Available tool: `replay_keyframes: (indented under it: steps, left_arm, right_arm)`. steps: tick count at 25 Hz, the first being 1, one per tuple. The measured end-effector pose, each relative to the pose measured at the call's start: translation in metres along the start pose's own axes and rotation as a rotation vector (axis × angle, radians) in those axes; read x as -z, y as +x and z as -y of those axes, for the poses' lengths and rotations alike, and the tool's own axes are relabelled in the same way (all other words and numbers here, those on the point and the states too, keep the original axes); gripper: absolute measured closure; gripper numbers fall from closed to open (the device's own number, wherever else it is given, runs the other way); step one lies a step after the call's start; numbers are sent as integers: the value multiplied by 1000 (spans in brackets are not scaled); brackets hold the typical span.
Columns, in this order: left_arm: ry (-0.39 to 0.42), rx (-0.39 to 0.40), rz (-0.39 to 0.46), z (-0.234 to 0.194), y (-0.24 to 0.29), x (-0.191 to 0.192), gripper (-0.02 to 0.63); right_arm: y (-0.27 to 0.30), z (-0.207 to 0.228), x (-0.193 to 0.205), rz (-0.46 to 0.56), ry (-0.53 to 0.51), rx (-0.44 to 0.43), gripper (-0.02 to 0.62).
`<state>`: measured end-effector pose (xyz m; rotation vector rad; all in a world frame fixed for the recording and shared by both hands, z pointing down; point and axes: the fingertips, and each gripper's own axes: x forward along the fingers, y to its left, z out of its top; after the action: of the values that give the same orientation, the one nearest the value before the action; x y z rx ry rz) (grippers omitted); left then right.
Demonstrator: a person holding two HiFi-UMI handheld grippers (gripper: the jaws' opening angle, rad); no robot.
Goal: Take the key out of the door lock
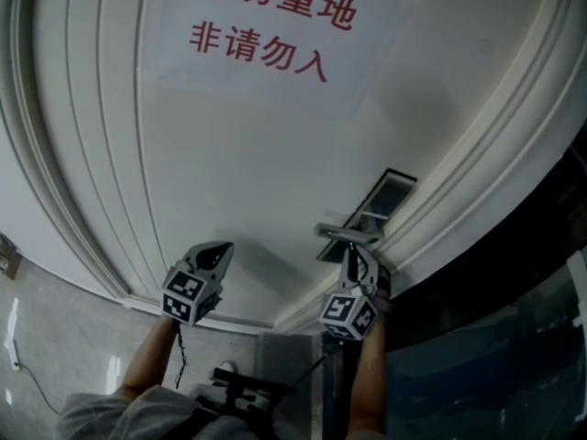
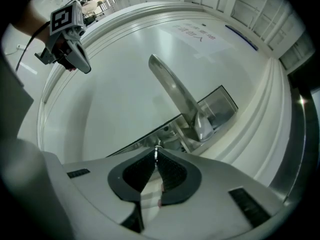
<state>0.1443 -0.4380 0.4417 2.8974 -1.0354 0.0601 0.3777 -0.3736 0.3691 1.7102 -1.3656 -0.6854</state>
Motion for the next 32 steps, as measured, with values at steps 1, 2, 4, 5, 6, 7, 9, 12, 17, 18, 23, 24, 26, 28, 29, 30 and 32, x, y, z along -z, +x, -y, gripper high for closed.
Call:
replay_keyframes:
  steps: [1,2,4,5,6,7,9,12,17,18,23,24,26,28,29,30,32]
  left_arm:
    - [-1,-1,1,0,-1,0,598]
    - [-2,-2,1,-1,-1,0,598]
    - [-2,-4,1,-1,-2,-1,598]
    - [-2,-5,1,-2,-3,-1,598]
    - [-3,-5,2,-2,-3,-1,598]
    - [-4,-5,3,-2,-4,0,598]
    - [-5,-6,3,-2,-4,0,598]
    - [-4,-3,1,0,-5,0,598]
    - [-4,0,0,1,-6,0,598]
    - [-4,0,0,1,-6,0,598]
    - [-4,-3,1,1,-8,2,598]
    - [-4,-3,1,1,-9,2,598]
    - [-4,-4,-1,1,-9,2,598]
    - [-3,-3,-5,1,-10,3,598]
    - [-2,-3,-7,1,-10,4,598]
    - [-1,-4,-8,1,-11,4,598]
    - [-1,-6,-8,1,-12,4,598]
  right_arm:
    - [0,0,-1,-1,-1,3,566]
    - [-1,0,-2,-3,-1,4,566]
    - [0,0,-1,-7,-15,2,566]
    - [0,-1,0,-8,-26,3,566]
    - [0,-1,0,-9,-36,5,567]
    - [0,-1,0,-10,-46,8,568]
    - [0,-2,0,-12,-63,9,568]
    - [0,-2,0,-19,-102,6,568]
    - [-1,-3,1,-36,-168,4,569]
    - [-1,-4,1,-38,-177,4,569]
    - [-1,-5,1,-46,-245,9,571]
    - [-1,-5,1,-47,-265,9,571]
    - [-1,-6,2,-48,-298,4,571]
    - [-1,-7,2,-50,-324,-2,571]
    - [-1,-7,2,-51,-339,-3,571]
    - [-1,-7,2,-52,-356,-2,570]
    - [-1,-7,2,-56,-393,2,569]
